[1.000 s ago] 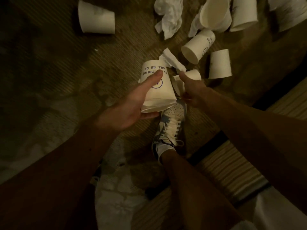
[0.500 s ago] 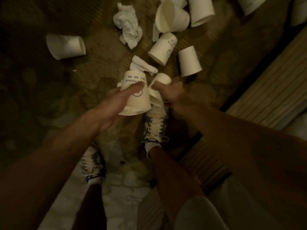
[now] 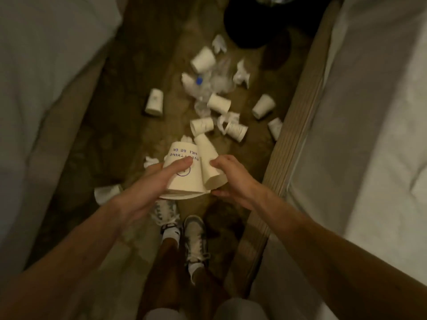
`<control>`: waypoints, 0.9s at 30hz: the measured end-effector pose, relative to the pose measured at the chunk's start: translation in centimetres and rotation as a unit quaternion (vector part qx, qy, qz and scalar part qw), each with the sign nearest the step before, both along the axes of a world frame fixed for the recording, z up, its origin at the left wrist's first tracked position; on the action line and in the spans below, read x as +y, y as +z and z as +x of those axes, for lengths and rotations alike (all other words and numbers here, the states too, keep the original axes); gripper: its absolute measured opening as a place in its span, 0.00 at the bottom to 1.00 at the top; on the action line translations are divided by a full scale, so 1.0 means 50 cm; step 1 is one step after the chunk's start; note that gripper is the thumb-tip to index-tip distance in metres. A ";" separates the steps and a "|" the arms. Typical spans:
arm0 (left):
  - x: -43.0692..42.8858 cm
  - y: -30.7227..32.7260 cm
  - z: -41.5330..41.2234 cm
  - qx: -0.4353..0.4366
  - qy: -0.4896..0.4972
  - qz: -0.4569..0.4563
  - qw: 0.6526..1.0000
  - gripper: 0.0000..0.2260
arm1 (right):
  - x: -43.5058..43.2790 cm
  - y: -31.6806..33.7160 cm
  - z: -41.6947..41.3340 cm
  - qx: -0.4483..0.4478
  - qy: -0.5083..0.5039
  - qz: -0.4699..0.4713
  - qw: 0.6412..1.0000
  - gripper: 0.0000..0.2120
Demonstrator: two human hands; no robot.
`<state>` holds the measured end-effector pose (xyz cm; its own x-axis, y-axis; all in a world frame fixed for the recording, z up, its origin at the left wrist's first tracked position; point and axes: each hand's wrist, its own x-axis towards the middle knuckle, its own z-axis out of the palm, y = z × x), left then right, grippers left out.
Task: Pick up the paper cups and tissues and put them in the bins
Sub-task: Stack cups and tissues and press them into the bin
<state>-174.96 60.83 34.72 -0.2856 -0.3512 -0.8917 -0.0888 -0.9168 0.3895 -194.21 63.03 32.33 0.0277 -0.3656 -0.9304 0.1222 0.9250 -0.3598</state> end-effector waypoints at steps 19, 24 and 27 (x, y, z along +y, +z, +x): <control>-0.465 0.197 -0.222 0.023 0.047 -0.102 0.993 0.38 | -0.419 0.230 -0.194 0.065 -0.080 -0.157 0.982 0.23; -0.620 0.156 -0.366 0.043 0.079 -0.152 0.984 0.36 | -0.604 0.196 -0.329 0.106 -0.049 -0.190 0.975 0.20; -0.723 0.102 -0.466 0.017 0.110 -0.170 0.979 0.31 | -0.738 0.152 -0.409 0.119 0.003 -0.217 0.969 0.20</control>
